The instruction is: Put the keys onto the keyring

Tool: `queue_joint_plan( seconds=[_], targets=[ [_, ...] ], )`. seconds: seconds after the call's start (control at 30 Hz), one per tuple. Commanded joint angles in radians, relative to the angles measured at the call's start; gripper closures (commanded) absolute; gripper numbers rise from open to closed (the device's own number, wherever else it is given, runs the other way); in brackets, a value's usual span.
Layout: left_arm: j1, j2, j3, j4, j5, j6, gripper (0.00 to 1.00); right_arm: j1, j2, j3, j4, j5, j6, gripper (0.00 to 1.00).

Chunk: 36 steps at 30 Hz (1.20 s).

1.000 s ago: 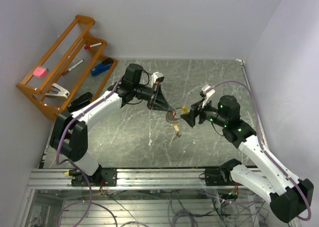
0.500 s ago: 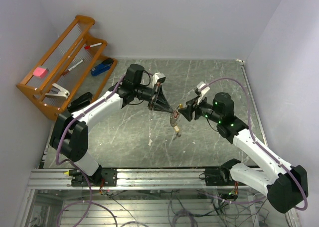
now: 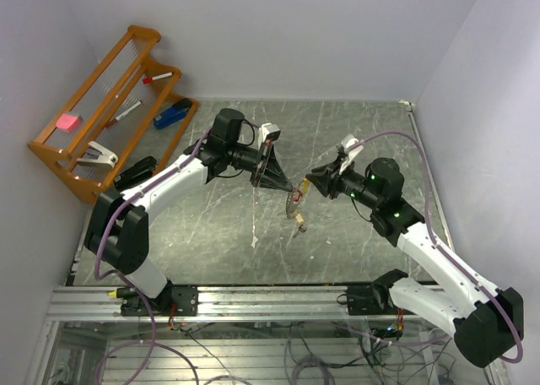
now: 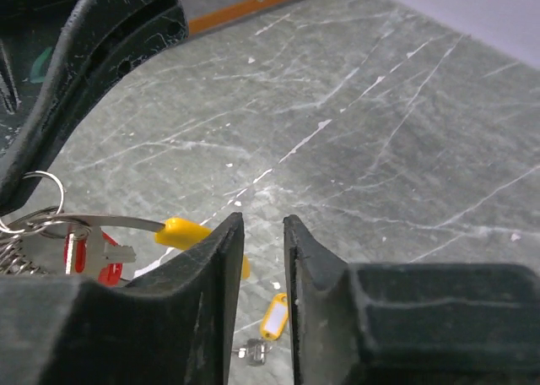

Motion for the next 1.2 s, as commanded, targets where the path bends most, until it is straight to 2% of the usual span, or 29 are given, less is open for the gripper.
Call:
queue_joint_plan(
  seconds=[0.0,0.03,0.1,0.33,0.53,0.83,0.97,1.17],
  targets=[
    [-0.002,-0.029,0.025,0.019,0.061,-0.031,0.93,-0.004,-0.055,-0.014,-0.002,0.025,0.007,0.59],
    [-0.003,-0.027,0.026,0.019,0.063,-0.030,0.93,-0.004,-0.070,-0.021,-0.007,0.023,0.009,0.53],
    [-0.002,-0.024,0.024,0.017,0.062,-0.028,0.93,-0.004,-0.095,-0.030,-0.014,0.005,0.020,0.49],
    [-0.003,-0.018,0.025,0.020,0.062,-0.025,0.93,-0.004,-0.138,0.014,-0.212,-0.012,-0.020,0.44],
    [-0.003,-0.009,0.053,0.014,0.064,-0.022,0.93,-0.005,-0.196,-0.005,-0.269,-0.031,-0.019,0.41],
    [-0.010,-0.023,0.060,0.014,0.063,-0.020,0.93,-0.004,-0.169,-0.039,-0.152,-0.060,-0.034,0.40],
    [-0.013,-0.028,0.064,0.019,0.062,-0.024,0.93,-0.004,-0.113,-0.031,-0.086,-0.078,-0.054,0.40],
    [-0.016,-0.026,0.065,0.014,0.063,-0.022,0.93,-0.004,-0.015,-0.042,0.086,-0.151,0.011,0.40]
  ],
)
